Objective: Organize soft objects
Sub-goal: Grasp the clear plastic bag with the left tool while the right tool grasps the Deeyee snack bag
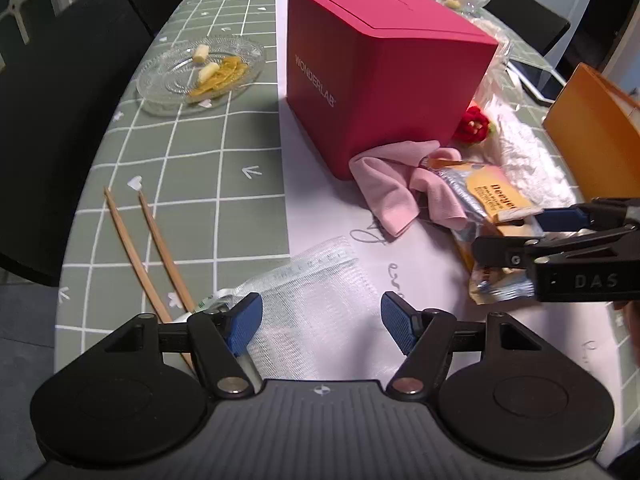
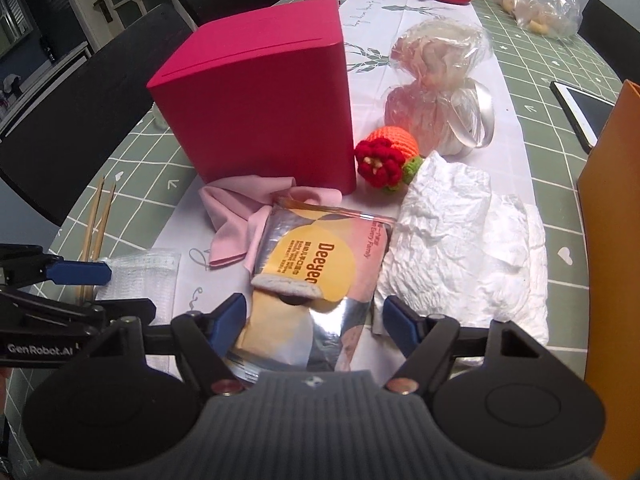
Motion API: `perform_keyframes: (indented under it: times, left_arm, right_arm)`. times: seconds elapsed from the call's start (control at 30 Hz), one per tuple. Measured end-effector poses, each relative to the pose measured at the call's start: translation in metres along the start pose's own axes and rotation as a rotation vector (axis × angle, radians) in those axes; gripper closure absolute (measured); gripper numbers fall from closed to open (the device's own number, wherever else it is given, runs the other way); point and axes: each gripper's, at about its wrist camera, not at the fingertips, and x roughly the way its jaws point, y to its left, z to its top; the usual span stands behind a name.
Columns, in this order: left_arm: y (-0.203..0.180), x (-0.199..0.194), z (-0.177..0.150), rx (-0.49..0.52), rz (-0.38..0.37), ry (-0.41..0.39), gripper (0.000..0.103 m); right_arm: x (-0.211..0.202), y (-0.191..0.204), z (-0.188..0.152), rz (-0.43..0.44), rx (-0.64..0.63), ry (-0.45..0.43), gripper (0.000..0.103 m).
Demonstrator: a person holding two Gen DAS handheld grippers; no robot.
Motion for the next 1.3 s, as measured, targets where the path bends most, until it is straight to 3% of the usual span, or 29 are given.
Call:
perform_keyframes:
  times: [0.13, 0.37, 0.57, 0.77, 0.9, 0.97, 1.0, 1.07, 1.1, 1.13, 1.3]
  left_arm:
    - [-0.001, -0.009, 0.000, 0.017, 0.043, -0.017, 0.020]
    - [0.005, 0.007, -0.006, -0.022, 0.006, 0.066, 0.016]
    - [0.003, 0.008, -0.005, -0.020, 0.030, 0.064, 0.014]
    - [-0.004, 0.009, 0.002, -0.046, -0.064, 0.059, 0.016]
    - [-0.020, 0.012, 0.005, 0.031, -0.010, 0.045, 0.031]
    - [-0.024, 0.012, 0.006, 0.046, 0.005, 0.036, 0.045]
    - [-0.026, 0.012, 0.007, 0.053, 0.007, 0.035, 0.057]
    - [-0.027, 0.010, 0.008, 0.054, -0.016, 0.042, 0.078]
    - [-0.026, 0.009, 0.008, 0.047, -0.035, 0.050, 0.094]
    - [-0.026, 0.009, 0.008, 0.042, -0.053, 0.057, 0.101]
    - [-0.030, 0.003, 0.002, 0.080, -0.064, 0.046, 0.103]
  right_arm:
    - [-0.001, -0.002, 0.001, 0.013, 0.003, 0.004, 0.028]
    - [0.003, -0.002, 0.000, 0.015, 0.010, 0.010, 0.019]
    - [0.005, -0.001, -0.002, 0.012, -0.004, 0.008, 0.016]
    - [0.010, 0.002, -0.003, -0.007, -0.019, 0.000, 0.014]
    - [0.015, 0.004, -0.003, -0.043, -0.049, -0.015, 0.014]
    - [0.015, 0.004, -0.002, -0.052, -0.052, -0.014, 0.020]
    - [0.015, 0.004, -0.001, -0.062, -0.060, -0.012, 0.024]
    - [0.013, 0.004, 0.000, -0.075, -0.073, -0.011, 0.043]
    - [0.012, 0.003, 0.001, -0.077, -0.077, -0.007, 0.046]
    - [0.009, 0.002, 0.001, -0.075, -0.079, -0.005, 0.049]
    - [0.003, -0.004, 0.001, -0.061, -0.080, 0.006, 0.054]
